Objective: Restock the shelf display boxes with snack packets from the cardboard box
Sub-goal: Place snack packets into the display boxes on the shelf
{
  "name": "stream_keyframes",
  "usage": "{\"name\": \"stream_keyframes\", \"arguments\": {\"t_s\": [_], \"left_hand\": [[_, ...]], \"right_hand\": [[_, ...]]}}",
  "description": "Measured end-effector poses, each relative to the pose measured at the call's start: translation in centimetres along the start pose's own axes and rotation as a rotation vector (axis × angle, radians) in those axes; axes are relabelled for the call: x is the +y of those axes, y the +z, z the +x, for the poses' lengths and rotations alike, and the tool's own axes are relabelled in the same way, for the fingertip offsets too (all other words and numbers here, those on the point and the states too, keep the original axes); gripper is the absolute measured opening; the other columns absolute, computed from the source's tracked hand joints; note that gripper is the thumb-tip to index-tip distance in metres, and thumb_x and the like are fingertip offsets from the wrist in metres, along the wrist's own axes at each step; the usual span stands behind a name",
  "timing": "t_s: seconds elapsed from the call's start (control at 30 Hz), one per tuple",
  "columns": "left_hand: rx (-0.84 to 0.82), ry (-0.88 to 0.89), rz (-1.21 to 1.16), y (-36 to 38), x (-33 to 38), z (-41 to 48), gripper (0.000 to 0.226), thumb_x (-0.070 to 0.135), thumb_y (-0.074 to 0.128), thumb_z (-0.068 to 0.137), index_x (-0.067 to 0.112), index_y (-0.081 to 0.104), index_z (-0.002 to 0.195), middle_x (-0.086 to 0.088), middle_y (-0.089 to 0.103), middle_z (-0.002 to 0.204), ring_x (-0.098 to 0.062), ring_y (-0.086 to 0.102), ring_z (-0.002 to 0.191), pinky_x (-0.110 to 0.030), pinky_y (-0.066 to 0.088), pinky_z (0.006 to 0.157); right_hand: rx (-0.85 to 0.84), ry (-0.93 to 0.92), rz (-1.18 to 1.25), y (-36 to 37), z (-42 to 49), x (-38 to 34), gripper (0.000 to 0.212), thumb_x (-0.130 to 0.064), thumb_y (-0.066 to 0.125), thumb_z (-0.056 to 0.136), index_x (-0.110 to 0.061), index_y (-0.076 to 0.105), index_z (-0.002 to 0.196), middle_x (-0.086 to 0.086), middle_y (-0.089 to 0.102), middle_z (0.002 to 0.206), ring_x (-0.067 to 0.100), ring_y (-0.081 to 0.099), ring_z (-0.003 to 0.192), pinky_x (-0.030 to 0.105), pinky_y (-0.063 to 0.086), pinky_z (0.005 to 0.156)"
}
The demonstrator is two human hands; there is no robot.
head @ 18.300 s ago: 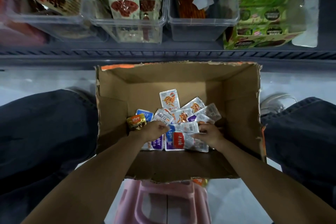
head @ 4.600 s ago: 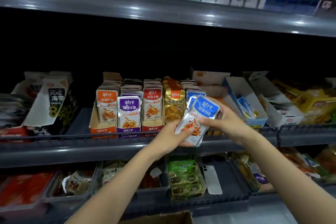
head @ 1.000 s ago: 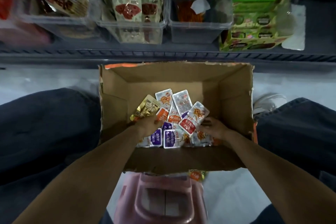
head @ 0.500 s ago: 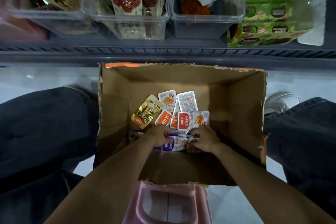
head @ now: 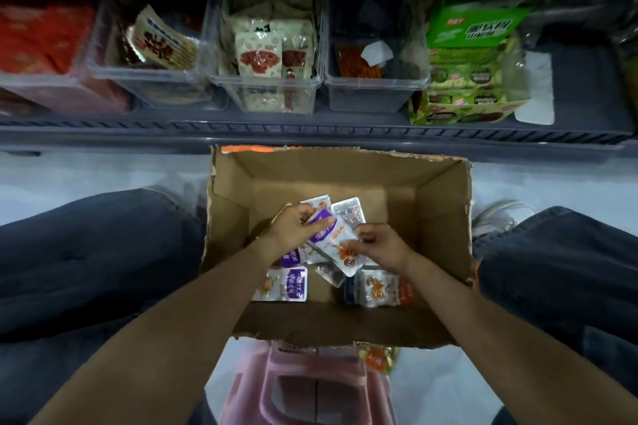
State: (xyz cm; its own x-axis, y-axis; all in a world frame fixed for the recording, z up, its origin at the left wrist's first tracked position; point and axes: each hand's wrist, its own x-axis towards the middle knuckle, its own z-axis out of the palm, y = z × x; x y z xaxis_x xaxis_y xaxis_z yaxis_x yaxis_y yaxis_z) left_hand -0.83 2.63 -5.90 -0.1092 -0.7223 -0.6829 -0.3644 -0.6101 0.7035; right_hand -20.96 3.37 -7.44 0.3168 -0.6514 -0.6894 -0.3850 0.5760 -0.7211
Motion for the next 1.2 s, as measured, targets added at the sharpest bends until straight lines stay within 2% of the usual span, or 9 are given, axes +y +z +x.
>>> {"name": "stream_keyframes", "arguments": {"t_s": [0.13, 0.27, 0.47, 0.57, 0.77, 0.83, 0.93, 1.07, 1.2], "left_hand": [[0.099, 0.005, -0.129, -1.5, 3.7, -1.9, 0.021, 0.034, 0.070, 0.083, 0.018, 0.062, 0.093, -0.002, 0.069, 0.091, -0.017, 0.066, 0.082, -0.031, 0.053, 0.079], [0.058, 0.048, -0.235, -3.3, 6.6, -4.4, 0.038, 0.030, 0.072, 0.080, 0.015, 0.061, 0.114, -0.001, 0.071, 0.099, -0.017, 0.068, 0.089, -0.033, 0.056, 0.085], [0.111, 0.243, -0.260, -3.0, 10.8, -9.1, 0.028, 0.022, 0.069, 0.084, 0.016, 0.064, 0.111, -0.003, 0.069, 0.112, -0.018, 0.066, 0.100, -0.034, 0.052, 0.091], [0.185, 0.343, -0.297, -3.5, 13.1, -11.5, 0.023, 0.016, 0.067, 0.086, 0.011, 0.063, 0.109, -0.005, 0.067, 0.111, -0.017, 0.064, 0.097, -0.025, 0.051, 0.083], [0.162, 0.528, -0.248, -5.7, 17.6, -16.2, 0.023, 0.014, 0.064, 0.088, 0.009, 0.059, 0.111, -0.006, 0.070, 0.104, -0.012, 0.069, 0.087, -0.021, 0.056, 0.074], [0.146, 0.583, -0.243, -6.1, 19.2, -17.8, 0.018, 0.015, 0.060, 0.091, 0.013, 0.060, 0.109, 0.000, 0.070, 0.098, -0.005, 0.070, 0.080, -0.017, 0.055, 0.067], [0.123, 0.647, -0.312, -6.7, 21.5, -19.8, 0.016, 0.013, 0.055, 0.094, 0.016, 0.062, 0.108, 0.006, 0.070, 0.093, -0.003, 0.070, 0.076, -0.015, 0.053, 0.062], [0.081, 0.675, -0.430, -7.6, 24.2, -21.6, 0.020, 0.012, 0.054, 0.094, 0.012, 0.061, 0.112, 0.000, 0.072, 0.095, -0.009, 0.071, 0.080, -0.019, 0.055, 0.066], [0.022, 0.674, -0.313, -8.4, 25.9, -23.0, 0.020, 0.016, 0.066, 0.087, 0.016, 0.063, 0.107, 0.003, 0.074, 0.091, -0.009, 0.071, 0.077, -0.018, 0.053, 0.057]], "right_hand": [[-0.023, -0.003, 0.122, -0.9, -2.2, -4.4, 0.026, -0.015, 0.062, 0.090, 0.002, 0.064, 0.110, 0.014, 0.070, 0.102, 0.019, 0.070, 0.082, 0.030, 0.058, 0.075], [0.020, -0.031, 0.313, -1.4, -4.8, -8.2, 0.022, -0.019, 0.060, 0.091, -0.009, 0.065, 0.109, 0.011, 0.073, 0.101, 0.020, 0.071, 0.083, 0.028, 0.058, 0.069], [0.067, -0.228, 0.342, -0.3, -8.9, -13.3, 0.019, -0.015, 0.059, 0.091, -0.010, 0.066, 0.108, 0.013, 0.071, 0.105, 0.022, 0.069, 0.088, 0.031, 0.058, 0.079], [0.108, -0.335, 0.274, 0.2, -10.7, -15.9, 0.026, -0.012, 0.060, 0.090, -0.006, 0.063, 0.115, 0.012, 0.071, 0.107, 0.021, 0.069, 0.092, 0.029, 0.057, 0.080], [0.274, -0.619, 0.094, 0.3, -14.5, -21.2, 0.029, -0.021, 0.057, 0.093, -0.019, 0.052, 0.122, 0.002, 0.067, 0.114, 0.017, 0.066, 0.103, 0.042, 0.054, 0.090], [0.332, -0.710, 0.123, 0.6, -15.7, -23.2, 0.045, -0.019, 0.059, 0.091, -0.023, 0.042, 0.132, 0.004, 0.064, 0.118, 0.019, 0.065, 0.105, 0.045, 0.054, 0.090], [0.366, -0.833, 0.195, 0.5, -17.6, -26.4, 0.072, -0.009, 0.062, 0.089, -0.036, 0.023, 0.143, 0.009, 0.065, 0.117, 0.019, 0.066, 0.103, 0.035, 0.056, 0.085], [0.368, -0.918, 0.179, 0.1, -19.7, -30.4, 0.058, -0.005, 0.064, 0.087, -0.038, 0.042, 0.129, 0.009, 0.064, 0.119, 0.019, 0.065, 0.104, 0.033, 0.056, 0.083], [0.383, -0.922, 0.288, -0.4, -21.0, -33.2, 0.067, -0.004, 0.066, 0.085, -0.040, 0.037, 0.134, 0.003, 0.068, 0.111, 0.013, 0.067, 0.100, 0.029, 0.057, 0.080]]}}
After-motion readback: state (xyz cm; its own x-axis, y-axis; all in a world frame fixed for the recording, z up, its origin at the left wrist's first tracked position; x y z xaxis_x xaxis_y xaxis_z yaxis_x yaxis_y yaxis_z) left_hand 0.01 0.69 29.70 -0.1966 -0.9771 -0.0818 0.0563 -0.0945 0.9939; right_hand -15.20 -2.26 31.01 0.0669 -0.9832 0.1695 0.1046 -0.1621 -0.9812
